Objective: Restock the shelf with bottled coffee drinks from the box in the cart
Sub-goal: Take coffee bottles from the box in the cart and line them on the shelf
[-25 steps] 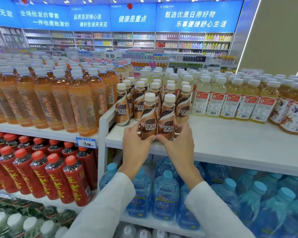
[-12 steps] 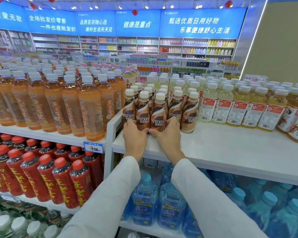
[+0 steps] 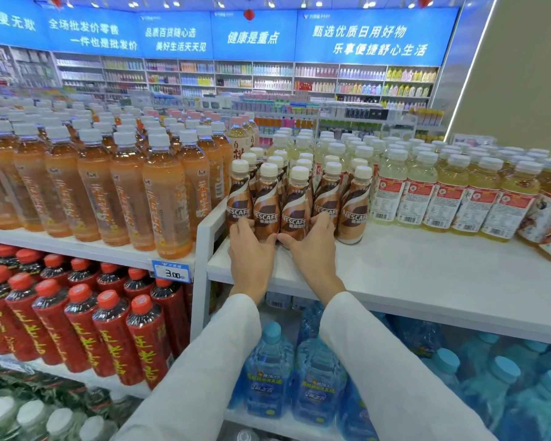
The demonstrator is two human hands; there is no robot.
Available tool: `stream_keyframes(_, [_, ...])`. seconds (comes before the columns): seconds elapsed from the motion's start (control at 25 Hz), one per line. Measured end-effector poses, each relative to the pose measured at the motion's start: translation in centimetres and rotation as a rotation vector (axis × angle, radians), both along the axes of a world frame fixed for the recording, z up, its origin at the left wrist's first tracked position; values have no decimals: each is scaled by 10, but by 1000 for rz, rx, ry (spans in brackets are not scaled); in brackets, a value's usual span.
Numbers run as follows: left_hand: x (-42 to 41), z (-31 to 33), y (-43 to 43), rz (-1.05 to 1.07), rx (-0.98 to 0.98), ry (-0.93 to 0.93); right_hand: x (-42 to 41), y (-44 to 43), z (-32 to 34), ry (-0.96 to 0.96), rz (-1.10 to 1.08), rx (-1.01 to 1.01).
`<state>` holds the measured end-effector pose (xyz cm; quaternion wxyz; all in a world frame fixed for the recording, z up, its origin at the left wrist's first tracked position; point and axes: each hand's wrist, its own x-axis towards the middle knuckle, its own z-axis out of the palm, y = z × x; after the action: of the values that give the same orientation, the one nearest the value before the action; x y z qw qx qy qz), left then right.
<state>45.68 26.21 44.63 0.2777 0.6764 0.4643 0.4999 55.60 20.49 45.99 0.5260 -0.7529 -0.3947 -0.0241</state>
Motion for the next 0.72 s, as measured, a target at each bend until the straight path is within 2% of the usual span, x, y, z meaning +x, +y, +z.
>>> stream_keyframes(0.36, [-20, 2, -14, -80, 10, 18, -9, -17, -5, 38, 53, -42])
stream_keyframes(0.72, [-125, -42, -78, -35, 4, 17, -74, -111, -37, 120, 256, 67])
